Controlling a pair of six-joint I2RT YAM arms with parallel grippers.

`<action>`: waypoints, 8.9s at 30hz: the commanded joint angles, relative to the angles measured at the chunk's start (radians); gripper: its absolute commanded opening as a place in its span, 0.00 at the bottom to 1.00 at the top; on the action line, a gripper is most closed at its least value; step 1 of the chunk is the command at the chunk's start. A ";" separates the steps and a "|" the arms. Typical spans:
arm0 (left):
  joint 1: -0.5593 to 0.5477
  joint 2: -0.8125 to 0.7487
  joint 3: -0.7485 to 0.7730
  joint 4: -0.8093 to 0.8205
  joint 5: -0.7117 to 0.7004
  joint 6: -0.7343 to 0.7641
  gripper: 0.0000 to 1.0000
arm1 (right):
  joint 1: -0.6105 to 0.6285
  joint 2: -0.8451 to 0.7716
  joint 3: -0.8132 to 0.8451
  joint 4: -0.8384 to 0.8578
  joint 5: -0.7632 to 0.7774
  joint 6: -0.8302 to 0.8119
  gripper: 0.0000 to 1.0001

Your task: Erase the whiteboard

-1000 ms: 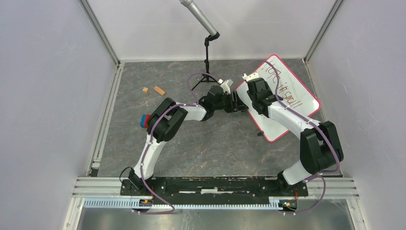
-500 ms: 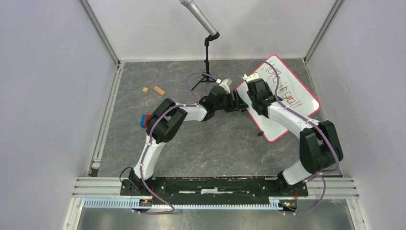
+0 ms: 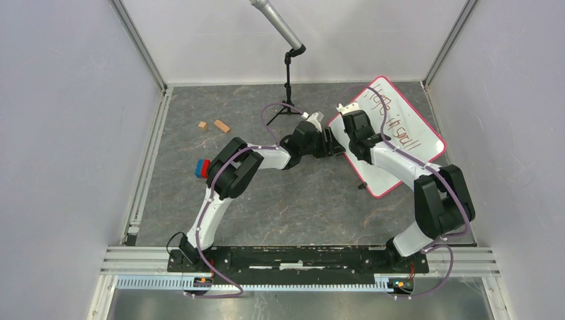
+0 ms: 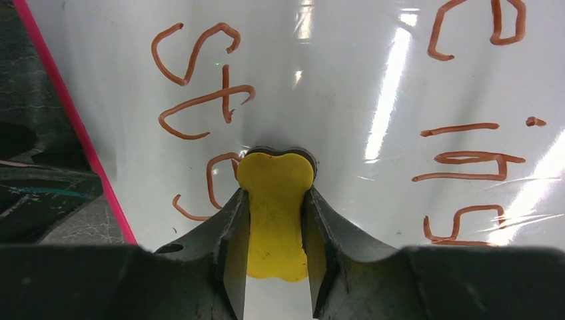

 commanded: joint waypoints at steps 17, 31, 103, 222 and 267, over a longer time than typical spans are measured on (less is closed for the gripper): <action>-0.011 0.050 -0.022 -0.032 -0.071 -0.099 0.52 | 0.061 0.079 -0.048 0.167 0.024 0.083 0.20; -0.011 0.029 -0.038 -0.027 -0.077 -0.080 0.52 | -0.049 -0.019 -0.089 0.130 0.039 0.066 0.19; 0.000 0.073 -0.031 -0.026 -0.052 -0.131 0.52 | 0.011 0.086 -0.061 0.329 0.045 0.092 0.13; -0.019 0.109 0.129 -0.273 -0.153 -0.101 0.46 | -0.238 -0.207 -0.179 0.352 0.053 0.088 0.15; -0.017 0.098 0.112 -0.246 -0.150 -0.083 0.44 | -0.313 -0.291 -0.188 0.373 0.073 0.209 0.14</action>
